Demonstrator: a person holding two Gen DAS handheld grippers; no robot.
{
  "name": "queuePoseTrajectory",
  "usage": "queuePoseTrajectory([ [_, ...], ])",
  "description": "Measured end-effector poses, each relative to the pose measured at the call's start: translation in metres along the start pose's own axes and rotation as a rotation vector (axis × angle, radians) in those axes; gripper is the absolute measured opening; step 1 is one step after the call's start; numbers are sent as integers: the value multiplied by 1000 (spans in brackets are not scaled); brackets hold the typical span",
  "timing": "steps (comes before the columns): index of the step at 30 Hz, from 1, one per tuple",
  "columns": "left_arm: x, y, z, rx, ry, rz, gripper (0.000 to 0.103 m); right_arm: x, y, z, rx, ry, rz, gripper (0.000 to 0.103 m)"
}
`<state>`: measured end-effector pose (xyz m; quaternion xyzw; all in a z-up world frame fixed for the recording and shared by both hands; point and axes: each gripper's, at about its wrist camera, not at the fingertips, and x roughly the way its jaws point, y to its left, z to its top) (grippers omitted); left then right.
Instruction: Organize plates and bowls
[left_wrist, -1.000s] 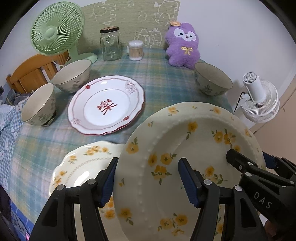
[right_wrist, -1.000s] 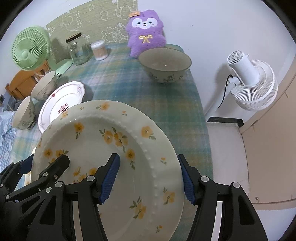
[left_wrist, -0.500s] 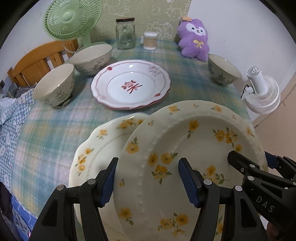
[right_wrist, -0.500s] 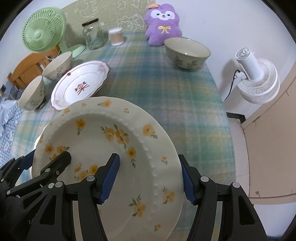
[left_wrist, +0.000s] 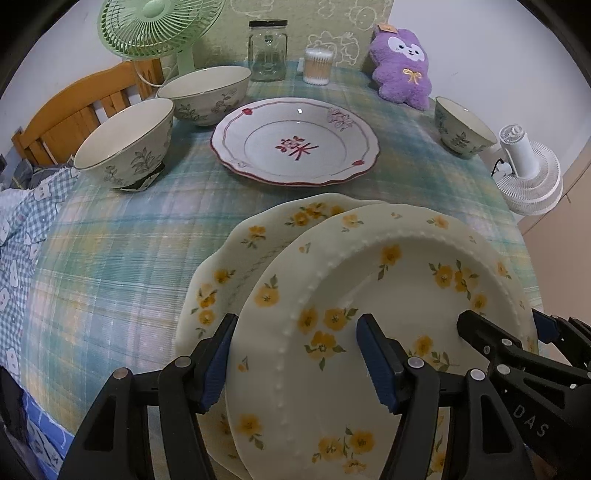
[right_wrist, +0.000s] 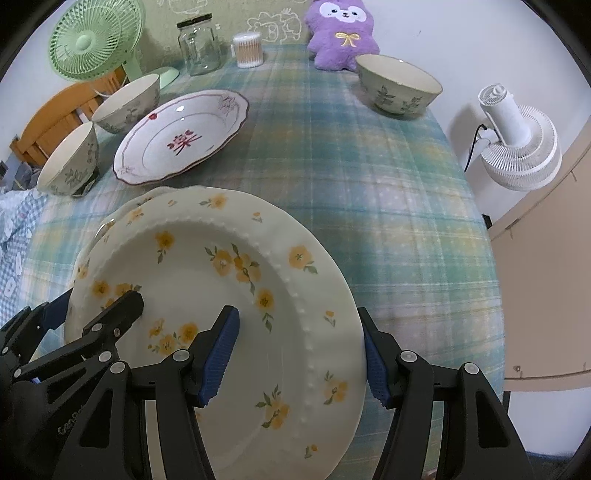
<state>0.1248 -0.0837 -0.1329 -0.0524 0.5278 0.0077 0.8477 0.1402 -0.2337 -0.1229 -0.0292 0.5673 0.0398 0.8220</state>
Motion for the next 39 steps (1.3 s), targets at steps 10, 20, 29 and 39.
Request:
queuePoseTrajectory([
  [10, 10, 3, 1, 10, -5, 22, 67, 10, 5, 3, -3, 20, -13, 66],
  [20, 11, -1, 1, 21, -30, 57, 69, 11, 4, 3, -18, 23, -4, 66],
  [29, 11, -11, 0, 83, -3, 99, 81, 4, -5, -1, -1, 31, 0, 66],
  [39, -8, -13, -7, 117, -20, 51, 86, -11, 2, -11, -22, -3, -12, 44],
])
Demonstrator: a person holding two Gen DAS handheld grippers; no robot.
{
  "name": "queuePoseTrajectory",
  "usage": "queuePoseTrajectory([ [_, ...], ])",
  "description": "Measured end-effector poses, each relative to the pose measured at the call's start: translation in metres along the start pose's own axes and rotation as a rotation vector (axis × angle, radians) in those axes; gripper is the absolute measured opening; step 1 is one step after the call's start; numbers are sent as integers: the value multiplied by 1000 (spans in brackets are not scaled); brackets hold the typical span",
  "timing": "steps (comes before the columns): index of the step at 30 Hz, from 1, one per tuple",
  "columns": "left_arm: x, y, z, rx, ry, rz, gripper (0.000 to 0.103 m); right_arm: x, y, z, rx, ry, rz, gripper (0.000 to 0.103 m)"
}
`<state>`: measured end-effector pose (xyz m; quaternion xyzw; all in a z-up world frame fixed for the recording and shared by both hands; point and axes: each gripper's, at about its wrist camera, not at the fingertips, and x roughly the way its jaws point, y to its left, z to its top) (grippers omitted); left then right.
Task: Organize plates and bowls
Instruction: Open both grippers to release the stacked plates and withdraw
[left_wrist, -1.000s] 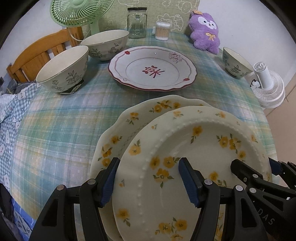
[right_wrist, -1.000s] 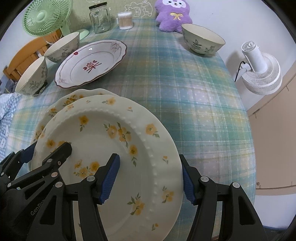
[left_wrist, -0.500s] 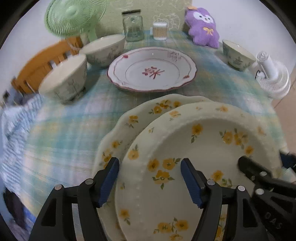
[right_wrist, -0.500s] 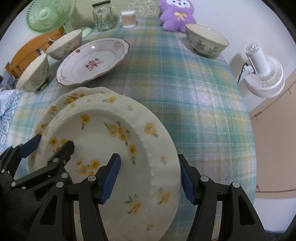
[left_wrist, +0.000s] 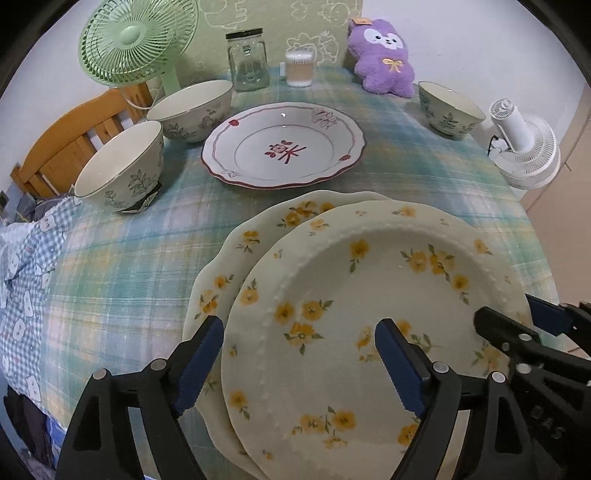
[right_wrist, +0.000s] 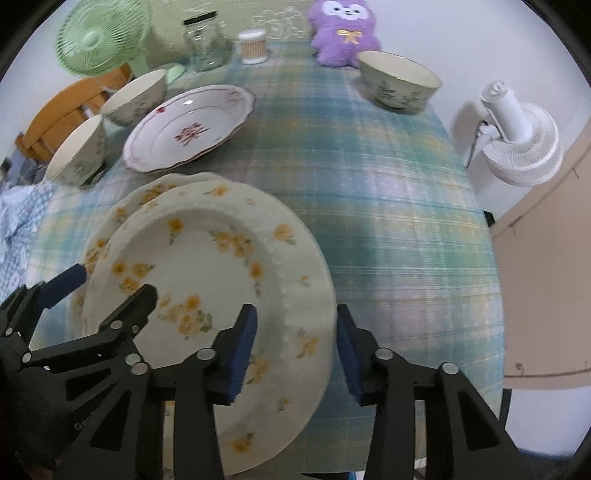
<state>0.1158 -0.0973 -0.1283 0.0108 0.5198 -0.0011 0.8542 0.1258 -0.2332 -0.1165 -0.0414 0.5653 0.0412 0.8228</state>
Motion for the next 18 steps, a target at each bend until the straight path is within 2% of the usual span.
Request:
queuePoseTrajectory([
  [11, -8, 20, -2, -17, -18, -12, 86, 14, 16, 5, 17, 16, -8, 44],
  [14, -9, 26, -2, -20, -21, -16, 86, 16, 22, 6, 13, 11, -41, 45],
  [18, -9, 32, -2, -25, -24, -26, 86, 17, 22, 7, 26, 16, -44, 46],
])
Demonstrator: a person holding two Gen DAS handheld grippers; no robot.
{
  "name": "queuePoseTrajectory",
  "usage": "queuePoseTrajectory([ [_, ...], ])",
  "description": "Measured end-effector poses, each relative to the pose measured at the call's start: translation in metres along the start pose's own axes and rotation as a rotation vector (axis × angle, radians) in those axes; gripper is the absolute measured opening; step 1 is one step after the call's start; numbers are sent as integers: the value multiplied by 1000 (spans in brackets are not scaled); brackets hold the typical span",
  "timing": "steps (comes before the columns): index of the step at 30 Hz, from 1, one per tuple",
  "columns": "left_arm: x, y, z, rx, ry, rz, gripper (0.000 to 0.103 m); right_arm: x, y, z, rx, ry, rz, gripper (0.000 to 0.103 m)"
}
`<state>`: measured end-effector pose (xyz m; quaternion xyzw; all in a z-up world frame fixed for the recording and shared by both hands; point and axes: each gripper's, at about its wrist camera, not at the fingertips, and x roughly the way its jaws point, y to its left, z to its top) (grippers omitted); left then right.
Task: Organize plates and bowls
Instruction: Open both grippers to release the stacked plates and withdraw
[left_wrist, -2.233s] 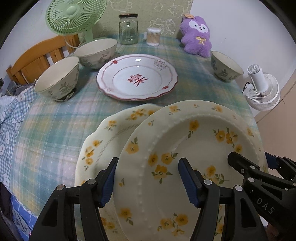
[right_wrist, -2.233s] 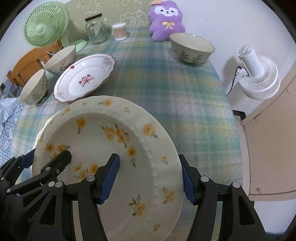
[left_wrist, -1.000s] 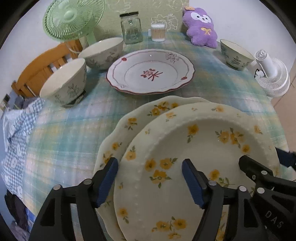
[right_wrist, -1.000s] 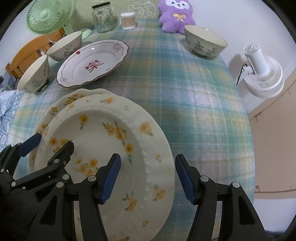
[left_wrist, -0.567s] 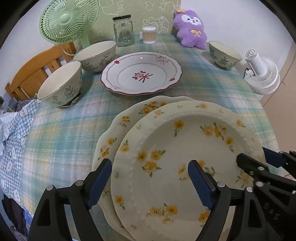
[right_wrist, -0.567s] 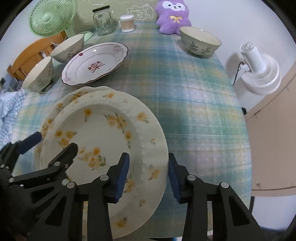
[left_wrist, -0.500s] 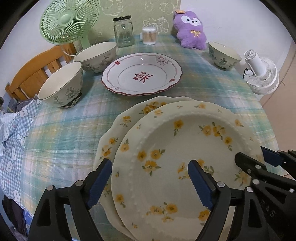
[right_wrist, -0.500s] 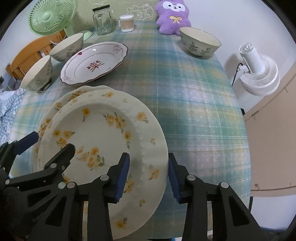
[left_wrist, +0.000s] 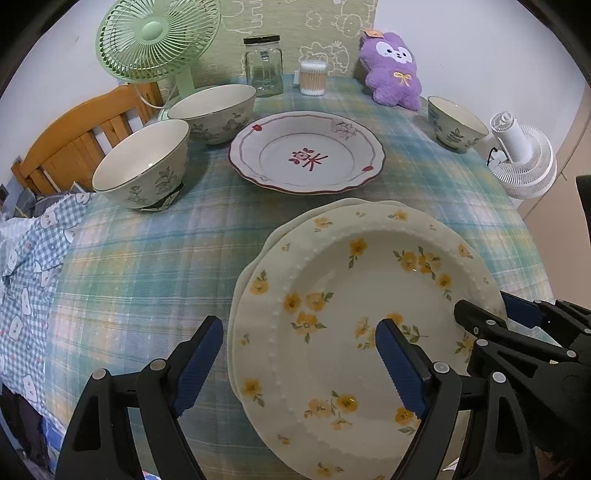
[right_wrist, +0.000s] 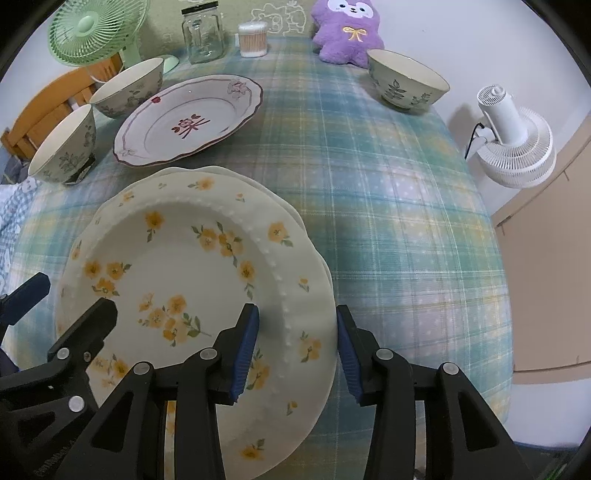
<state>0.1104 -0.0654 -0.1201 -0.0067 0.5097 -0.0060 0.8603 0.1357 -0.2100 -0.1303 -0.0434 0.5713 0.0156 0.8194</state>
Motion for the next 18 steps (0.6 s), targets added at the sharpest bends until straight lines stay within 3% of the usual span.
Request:
queuePoseTrajectory([
  [3, -3, 3, 2, 0, -9, -13, 86, -1, -4, 3, 22, 13, 18, 46],
  [6, -7, 5, 5, 5, -25, -28, 87, -15, -4, 8, 32, -28, 20, 50],
  [8, -13, 6, 9, 11, -42, -41, 87, -28, -1, 13, 34, -72, 25, 65],
  [11, -23, 9, 16, 5, -76, -39, 86, -42, 1, 21, 38, -109, 21, 71],
  [18, -46, 23, 44, -23, -115, -40, 87, -72, 7, 42, 42, -191, 25, 74],
])
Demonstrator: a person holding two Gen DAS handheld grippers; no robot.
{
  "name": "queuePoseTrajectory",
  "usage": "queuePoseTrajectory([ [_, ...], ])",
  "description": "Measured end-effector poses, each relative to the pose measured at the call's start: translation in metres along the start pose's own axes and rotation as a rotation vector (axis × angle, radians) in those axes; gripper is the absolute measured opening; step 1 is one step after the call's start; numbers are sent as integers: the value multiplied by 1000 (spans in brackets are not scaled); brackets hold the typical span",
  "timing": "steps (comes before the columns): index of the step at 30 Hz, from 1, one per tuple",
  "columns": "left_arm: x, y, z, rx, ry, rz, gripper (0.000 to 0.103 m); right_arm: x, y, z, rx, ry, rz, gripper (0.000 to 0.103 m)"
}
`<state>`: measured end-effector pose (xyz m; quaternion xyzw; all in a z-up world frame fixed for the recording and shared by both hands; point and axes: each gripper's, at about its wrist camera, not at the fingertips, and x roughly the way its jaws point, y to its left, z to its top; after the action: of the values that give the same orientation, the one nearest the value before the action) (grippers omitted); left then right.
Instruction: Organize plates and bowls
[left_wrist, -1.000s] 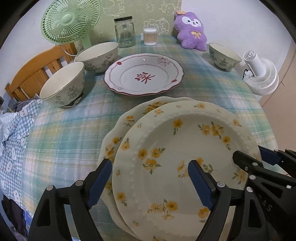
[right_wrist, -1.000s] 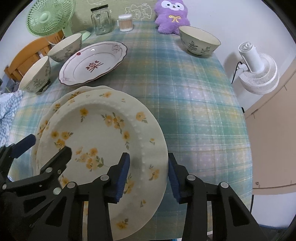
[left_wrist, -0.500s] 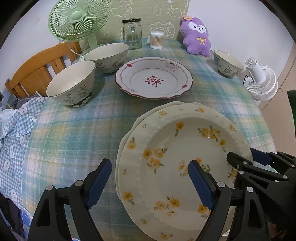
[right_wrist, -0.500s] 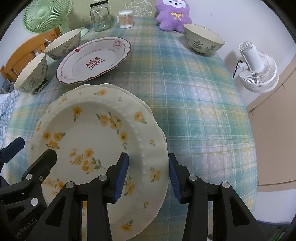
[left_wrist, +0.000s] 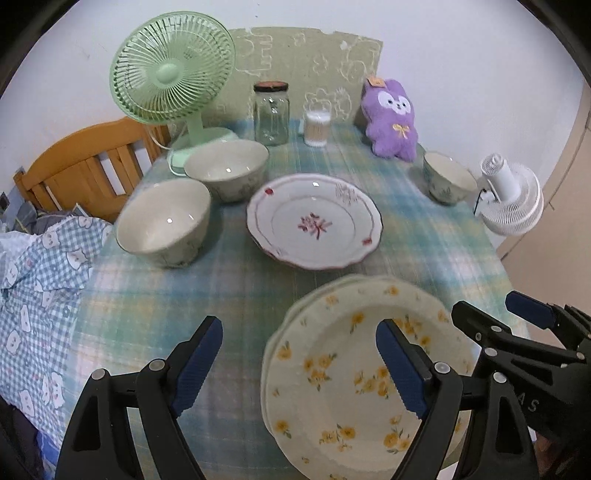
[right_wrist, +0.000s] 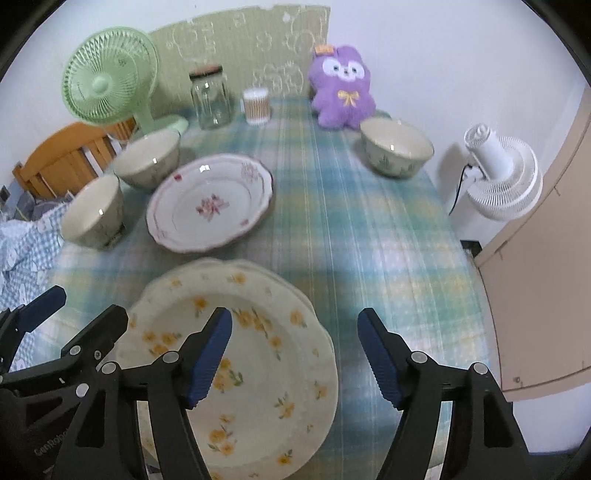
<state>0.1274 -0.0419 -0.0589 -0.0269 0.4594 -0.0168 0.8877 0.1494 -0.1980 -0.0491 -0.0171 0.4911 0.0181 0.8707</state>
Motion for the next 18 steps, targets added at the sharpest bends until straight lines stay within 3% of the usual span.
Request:
queuePoseTrajectory([
  [5, -11, -2, 17, 8, -53, 12, 87, -11, 2, 18, -11, -41, -18, 74],
  [7, -11, -1, 24, -3, -64, 30, 92, -11, 3, 27, -24, -57, -16, 74],
  [18, 14, 8, 64, -92, -86, 98, 94, 21, 1, 78, -91, -61, 70, 74],
])
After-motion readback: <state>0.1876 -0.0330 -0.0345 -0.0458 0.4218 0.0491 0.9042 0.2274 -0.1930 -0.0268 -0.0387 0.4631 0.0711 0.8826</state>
